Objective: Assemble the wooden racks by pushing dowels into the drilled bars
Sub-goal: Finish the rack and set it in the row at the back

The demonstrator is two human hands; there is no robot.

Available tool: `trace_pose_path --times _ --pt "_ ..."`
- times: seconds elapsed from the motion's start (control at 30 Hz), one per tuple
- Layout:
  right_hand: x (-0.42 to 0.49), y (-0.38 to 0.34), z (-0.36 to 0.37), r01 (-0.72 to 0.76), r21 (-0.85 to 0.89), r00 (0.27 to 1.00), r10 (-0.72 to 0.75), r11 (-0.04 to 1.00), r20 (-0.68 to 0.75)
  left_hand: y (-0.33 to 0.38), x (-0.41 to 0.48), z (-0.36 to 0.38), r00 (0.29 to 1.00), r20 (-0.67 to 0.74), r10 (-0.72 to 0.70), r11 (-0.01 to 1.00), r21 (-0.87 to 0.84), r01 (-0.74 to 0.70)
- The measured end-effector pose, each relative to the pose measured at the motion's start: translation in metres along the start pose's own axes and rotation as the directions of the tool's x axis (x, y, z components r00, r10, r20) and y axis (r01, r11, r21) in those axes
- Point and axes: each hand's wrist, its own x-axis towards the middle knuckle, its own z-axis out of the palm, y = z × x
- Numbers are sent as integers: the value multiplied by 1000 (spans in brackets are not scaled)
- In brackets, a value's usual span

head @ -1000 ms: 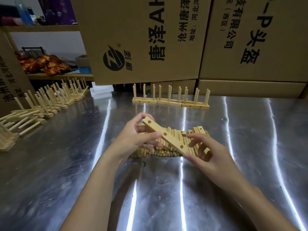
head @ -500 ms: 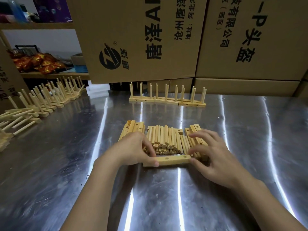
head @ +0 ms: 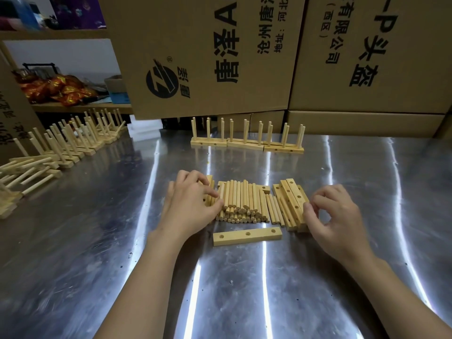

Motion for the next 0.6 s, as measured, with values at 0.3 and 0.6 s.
trace_pose_path --times 0.3,0.6 --pt "0 1 0 11 -11 999 -12 1000 -41 5 -3 6 998 4 -64 996 65 64" --pt "0 4 1 -9 -10 999 9 1000 -48 7 1 3 991 -71 -117 993 -19 116"
